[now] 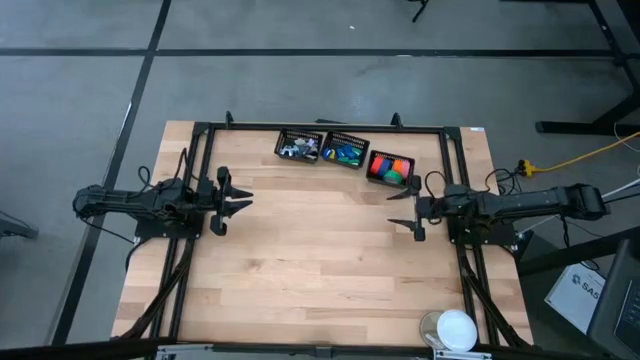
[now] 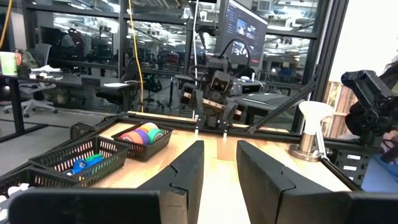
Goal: Pick and place Stapler, Stapler remover, tape
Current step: Return to Home Position
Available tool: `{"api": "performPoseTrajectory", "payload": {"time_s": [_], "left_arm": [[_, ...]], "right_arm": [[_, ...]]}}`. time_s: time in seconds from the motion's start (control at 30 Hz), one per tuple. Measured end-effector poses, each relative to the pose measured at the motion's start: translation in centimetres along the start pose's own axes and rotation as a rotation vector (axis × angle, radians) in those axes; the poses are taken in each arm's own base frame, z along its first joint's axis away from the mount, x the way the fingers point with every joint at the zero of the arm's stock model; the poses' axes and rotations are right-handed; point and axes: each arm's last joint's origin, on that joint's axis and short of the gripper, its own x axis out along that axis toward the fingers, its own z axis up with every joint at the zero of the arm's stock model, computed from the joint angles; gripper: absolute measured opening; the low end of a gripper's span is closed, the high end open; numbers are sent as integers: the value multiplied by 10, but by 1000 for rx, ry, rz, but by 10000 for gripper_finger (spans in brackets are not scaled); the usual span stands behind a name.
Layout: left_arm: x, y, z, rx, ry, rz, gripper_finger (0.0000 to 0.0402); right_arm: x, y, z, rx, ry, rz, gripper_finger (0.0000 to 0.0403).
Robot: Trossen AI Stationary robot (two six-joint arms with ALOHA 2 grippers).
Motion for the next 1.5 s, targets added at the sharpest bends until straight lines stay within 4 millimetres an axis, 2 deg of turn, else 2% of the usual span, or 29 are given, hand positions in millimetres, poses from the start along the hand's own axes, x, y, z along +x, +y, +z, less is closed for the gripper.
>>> {"api": "performPoseTrajectory", "payload": {"time_s": [0.47, 0.57, 0.77, 1.07, 1.2, 1.5], "left_arm": [[0, 0, 0, 0, 0, 0, 91], [0, 0, 0, 0, 0, 0, 91], [0, 0, 0, 0, 0, 0, 91], [0, 0, 0, 0, 0, 0, 91], [0, 0, 0, 0, 0, 0, 91], [0, 0, 0, 0, 0, 1, 91]], "right_arm": [[-5, 5, -24, 5, 246, 54, 299], [-7, 4, -18, 4, 192, 41, 299], [-18, 0, 2, -1, -37, -9, 299], [-36, -2, 14, -5, -222, -50, 299], [-37, -3, 18, -6, -268, -60, 299], [-37, -3, 17, -5, -257, -58, 299]]}}
